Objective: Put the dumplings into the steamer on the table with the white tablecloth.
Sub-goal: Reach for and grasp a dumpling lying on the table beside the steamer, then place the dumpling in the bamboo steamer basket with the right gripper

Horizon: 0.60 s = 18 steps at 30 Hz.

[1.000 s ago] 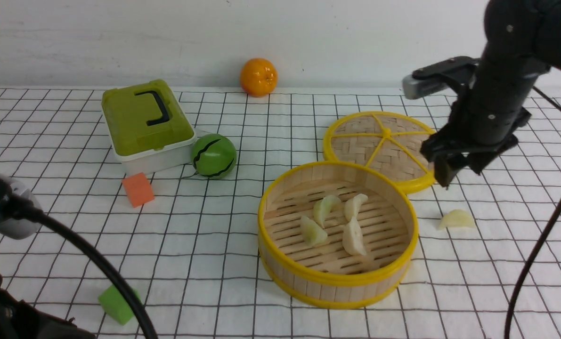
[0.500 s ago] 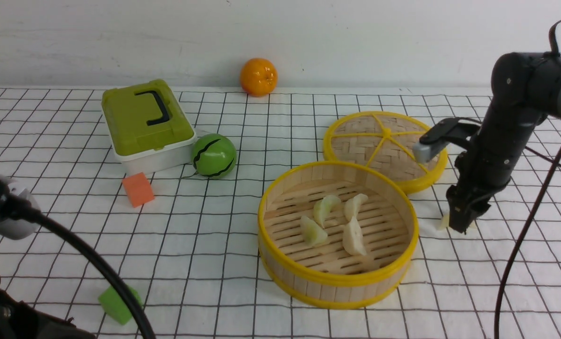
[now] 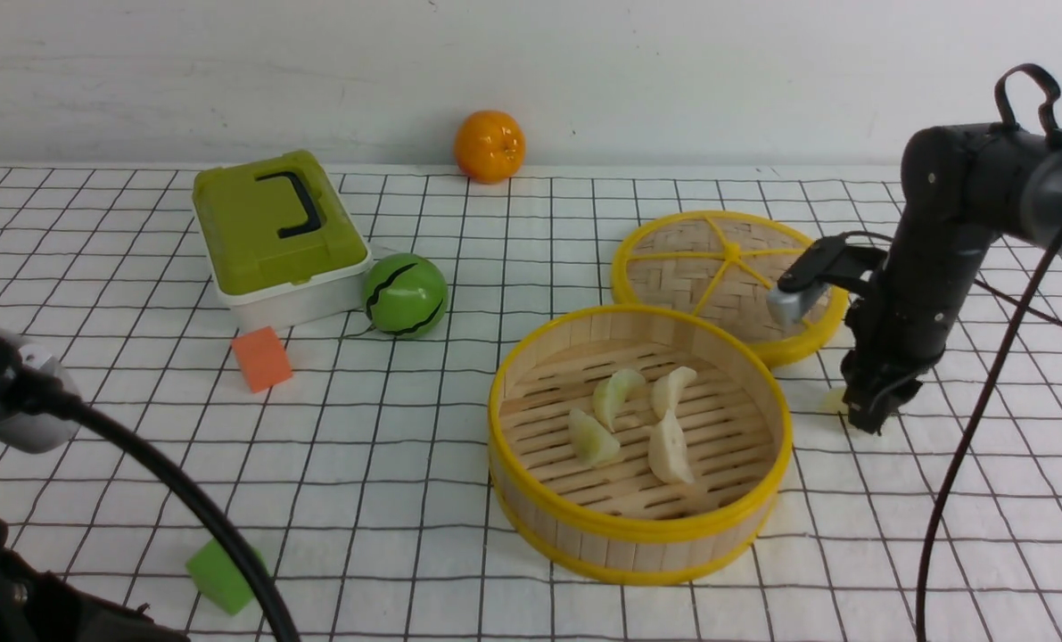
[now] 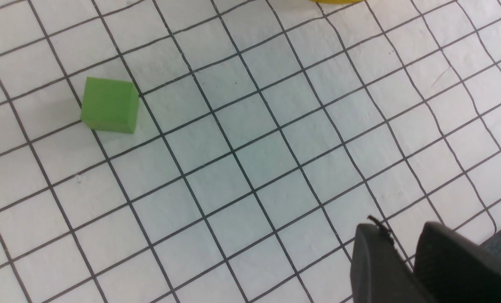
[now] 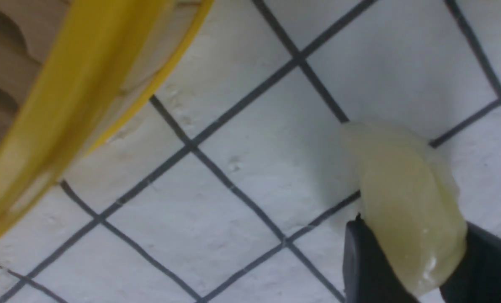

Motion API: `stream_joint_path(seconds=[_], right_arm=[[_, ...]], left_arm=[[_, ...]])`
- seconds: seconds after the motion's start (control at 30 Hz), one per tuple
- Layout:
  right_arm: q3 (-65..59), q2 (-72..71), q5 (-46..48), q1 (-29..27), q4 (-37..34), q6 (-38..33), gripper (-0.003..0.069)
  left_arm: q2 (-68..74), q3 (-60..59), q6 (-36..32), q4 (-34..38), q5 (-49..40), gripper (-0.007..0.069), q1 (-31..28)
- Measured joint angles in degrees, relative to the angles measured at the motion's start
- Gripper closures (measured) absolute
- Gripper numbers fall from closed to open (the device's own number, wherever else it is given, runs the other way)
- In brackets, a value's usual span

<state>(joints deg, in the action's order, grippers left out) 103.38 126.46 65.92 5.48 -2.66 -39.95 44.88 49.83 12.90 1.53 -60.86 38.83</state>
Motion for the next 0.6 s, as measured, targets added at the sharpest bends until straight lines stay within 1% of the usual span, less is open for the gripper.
stream_joint_path(seconds=[0.13, 0.2, 0.23, 0.27, 0.33, 0.37, 0.4, 0.47, 0.6], right_arm=[[3.71, -3.98, 3.51, 0.87, -0.09, 6.15, 0.0428], [4.37, -5.42, 3.65, 1.24, -0.49, 7.55, 0.0428], [4.93, -8.08, 3.8, 1.9, -1.81, 10.91, 0.0428], [4.99, -8.78, 3.85, 1.98, -2.27, 11.31, 0.0428], [5.24, -12.86, 4.3, 3.28, -5.85, 17.07, 0.0428], [5.24, -12.86, 4.36, 3.39, -5.85, 17.48, 0.0428], [5.24, -15.08, 4.66, 4.54, -8.5, 20.59, 0.0428], [5.24, -15.76, 4.84, 5.28, -9.55, 21.85, 0.0428], [4.48, -16.17, 5.1, 9.08, -11.3, 25.34, 0.0428]], left_arm=[[0.0, -0.05, 0.0, 0.18, 0.05, 0.048, 0.0], [0.0, -0.05, 0.0, 0.17, 0.1, 0.048, 0.0], [0.0, -0.05, 0.0, 0.24, 0.1, 0.048, 0.0], [0.0, -0.05, 0.0, 0.24, 0.1, 0.048, 0.0], [0.0, -0.05, 0.0, 0.24, 0.1, 0.0477, 0.0], [0.0, -0.05, 0.0, 0.24, 0.1, 0.0477, 0.0], [0.0, -0.05, 0.0, 0.24, 0.1, 0.0475, 0.0], [0.0, -0.05, 0.0, 0.24, 0.1, 0.0473, 0.0], [0.0, -0.05, -0.52, 0.25, 0.04, 0.0468, 0.0]])
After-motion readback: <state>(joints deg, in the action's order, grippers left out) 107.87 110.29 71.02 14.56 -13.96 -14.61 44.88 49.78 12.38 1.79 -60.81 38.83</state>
